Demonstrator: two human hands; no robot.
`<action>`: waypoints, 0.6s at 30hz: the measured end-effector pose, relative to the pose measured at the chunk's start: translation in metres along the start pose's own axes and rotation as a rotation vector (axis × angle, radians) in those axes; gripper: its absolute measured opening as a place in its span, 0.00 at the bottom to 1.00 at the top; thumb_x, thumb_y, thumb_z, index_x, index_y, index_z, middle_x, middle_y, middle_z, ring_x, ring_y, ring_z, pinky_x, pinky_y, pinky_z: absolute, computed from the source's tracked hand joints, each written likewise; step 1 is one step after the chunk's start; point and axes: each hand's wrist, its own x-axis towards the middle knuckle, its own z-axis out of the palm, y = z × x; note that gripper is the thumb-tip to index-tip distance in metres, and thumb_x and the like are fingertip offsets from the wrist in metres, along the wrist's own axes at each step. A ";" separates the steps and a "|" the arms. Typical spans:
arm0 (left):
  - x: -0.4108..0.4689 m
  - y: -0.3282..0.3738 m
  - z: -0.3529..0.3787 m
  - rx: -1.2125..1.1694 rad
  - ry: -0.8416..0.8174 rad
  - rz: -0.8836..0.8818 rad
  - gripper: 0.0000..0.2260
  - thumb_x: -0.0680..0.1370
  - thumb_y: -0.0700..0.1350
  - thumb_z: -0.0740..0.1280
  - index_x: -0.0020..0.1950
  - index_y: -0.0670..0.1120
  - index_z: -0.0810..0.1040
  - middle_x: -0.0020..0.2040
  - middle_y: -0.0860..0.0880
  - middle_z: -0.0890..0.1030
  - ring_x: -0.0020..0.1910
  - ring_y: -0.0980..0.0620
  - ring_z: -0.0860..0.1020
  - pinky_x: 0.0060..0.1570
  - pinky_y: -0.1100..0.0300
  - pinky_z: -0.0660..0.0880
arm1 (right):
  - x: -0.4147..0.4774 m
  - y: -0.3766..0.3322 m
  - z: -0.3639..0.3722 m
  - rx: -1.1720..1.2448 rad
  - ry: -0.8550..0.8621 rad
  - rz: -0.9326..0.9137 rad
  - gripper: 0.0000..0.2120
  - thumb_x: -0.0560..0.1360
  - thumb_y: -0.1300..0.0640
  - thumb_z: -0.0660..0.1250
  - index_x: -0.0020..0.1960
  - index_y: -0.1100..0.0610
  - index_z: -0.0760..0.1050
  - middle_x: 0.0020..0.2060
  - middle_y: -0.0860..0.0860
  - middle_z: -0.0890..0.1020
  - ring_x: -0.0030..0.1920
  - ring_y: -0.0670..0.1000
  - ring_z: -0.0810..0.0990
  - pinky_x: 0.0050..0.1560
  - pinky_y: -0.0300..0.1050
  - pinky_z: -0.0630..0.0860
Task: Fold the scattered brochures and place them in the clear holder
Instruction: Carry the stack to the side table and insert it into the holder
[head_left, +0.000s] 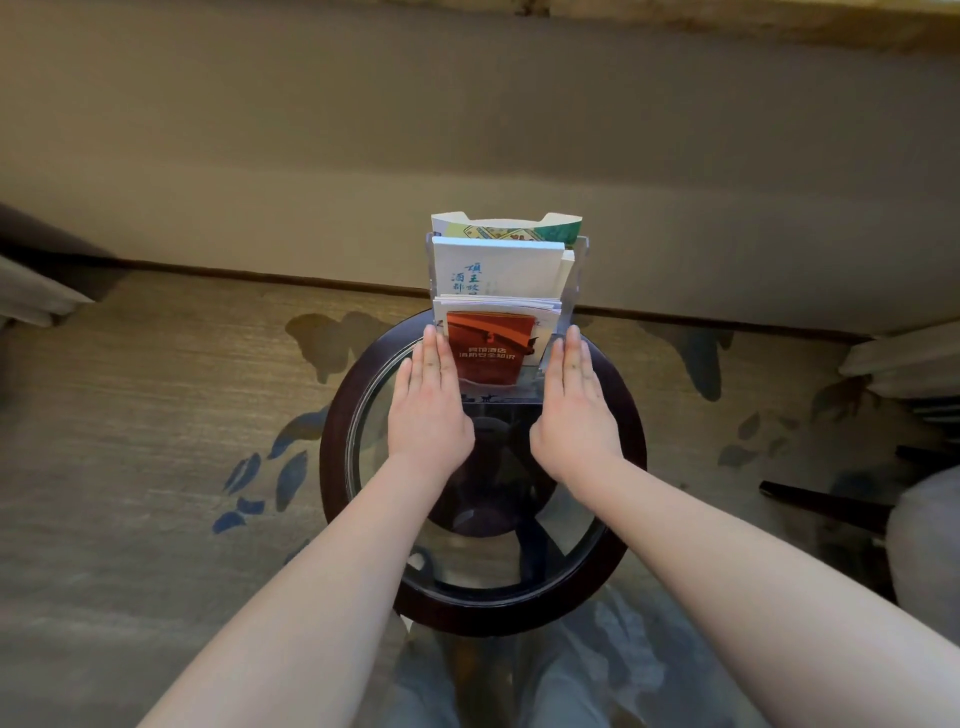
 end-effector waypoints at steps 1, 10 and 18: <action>0.002 -0.001 -0.002 -0.001 -0.005 0.004 0.42 0.80 0.49 0.61 0.81 0.40 0.35 0.83 0.40 0.39 0.83 0.45 0.44 0.81 0.49 0.49 | 0.002 0.001 -0.002 0.009 -0.003 0.003 0.46 0.80 0.60 0.64 0.83 0.56 0.33 0.81 0.53 0.31 0.82 0.52 0.34 0.82 0.50 0.47; 0.004 -0.006 -0.001 -0.036 0.006 0.009 0.45 0.77 0.50 0.64 0.82 0.41 0.35 0.83 0.43 0.39 0.83 0.46 0.48 0.81 0.51 0.46 | 0.011 -0.004 -0.010 0.125 -0.043 -0.017 0.45 0.79 0.60 0.63 0.84 0.56 0.35 0.81 0.50 0.31 0.83 0.49 0.38 0.74 0.44 0.65; 0.002 -0.003 0.001 -0.054 -0.008 -0.022 0.48 0.77 0.52 0.66 0.82 0.44 0.33 0.83 0.45 0.36 0.82 0.47 0.52 0.81 0.51 0.51 | 0.011 0.006 -0.008 0.071 -0.032 -0.061 0.44 0.81 0.59 0.62 0.84 0.55 0.34 0.82 0.50 0.33 0.83 0.49 0.39 0.73 0.44 0.67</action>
